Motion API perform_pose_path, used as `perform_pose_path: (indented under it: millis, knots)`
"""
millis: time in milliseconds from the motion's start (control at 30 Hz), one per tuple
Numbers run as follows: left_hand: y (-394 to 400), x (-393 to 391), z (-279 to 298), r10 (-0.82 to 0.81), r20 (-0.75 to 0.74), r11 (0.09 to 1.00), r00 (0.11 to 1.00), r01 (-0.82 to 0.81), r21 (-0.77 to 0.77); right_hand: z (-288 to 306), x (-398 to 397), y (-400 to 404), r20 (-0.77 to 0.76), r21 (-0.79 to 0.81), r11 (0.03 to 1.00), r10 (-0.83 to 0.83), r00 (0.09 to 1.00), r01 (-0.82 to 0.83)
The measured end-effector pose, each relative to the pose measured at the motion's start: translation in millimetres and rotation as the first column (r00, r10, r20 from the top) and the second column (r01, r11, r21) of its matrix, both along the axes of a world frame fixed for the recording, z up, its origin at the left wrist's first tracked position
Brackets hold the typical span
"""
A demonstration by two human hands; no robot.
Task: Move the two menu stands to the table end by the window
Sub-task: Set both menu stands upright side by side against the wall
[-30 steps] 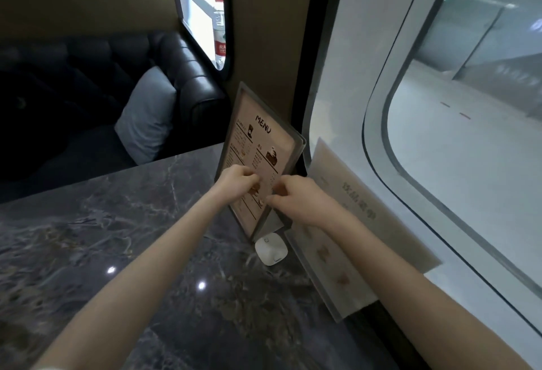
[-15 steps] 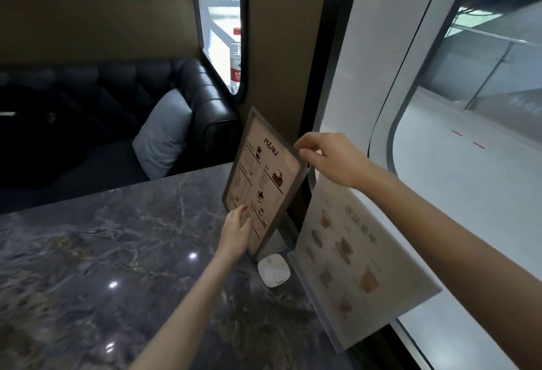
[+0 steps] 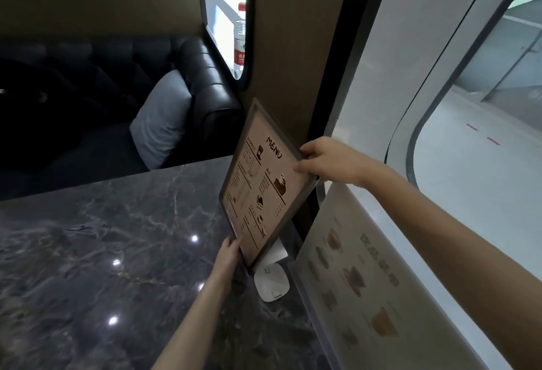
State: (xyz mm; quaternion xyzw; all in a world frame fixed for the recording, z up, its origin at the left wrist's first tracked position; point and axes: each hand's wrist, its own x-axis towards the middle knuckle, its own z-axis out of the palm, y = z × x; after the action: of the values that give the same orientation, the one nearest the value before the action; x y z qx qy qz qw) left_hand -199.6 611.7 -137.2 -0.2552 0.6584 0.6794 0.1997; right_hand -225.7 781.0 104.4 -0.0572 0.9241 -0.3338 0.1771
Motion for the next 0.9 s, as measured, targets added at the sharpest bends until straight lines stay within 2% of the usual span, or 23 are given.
perform_pose_path:
  millis: [167,333,433,567,733,900]
  knots:
    - [5,-10,-9,0.102,0.058,0.971,0.993,-0.112,0.212,-4,-8,2,0.016,-0.058,0.995,-0.076,0.997,0.077]
    - [19,-12,-8,0.114,0.08,0.94,0.99,-0.133,0.313,-13,-13,5,-0.054,-0.068,0.995,-0.07,0.996,0.066]
    - [22,-13,-12,0.14,0.092,0.941,0.986,-0.161,0.299,-14,-15,7,-0.037,-0.094,0.992,-0.083,0.996,0.079]
    - [26,-10,-15,0.111,0.06,0.966,0.992,-0.122,0.228,-15,-16,8,-0.063,-0.091,0.994,-0.058,0.996,0.052]
    - [29,-16,-27,0.086,0.084,0.953,0.993,-0.106,0.284,-12,-22,17,-0.092,-0.079,0.993,-0.096,0.991,0.089]
    - [32,-23,-28,0.048,0.078,0.961,0.996,-0.067,0.268,-11,-22,26,-0.076,-0.099,0.988,-0.127,0.989,0.119]
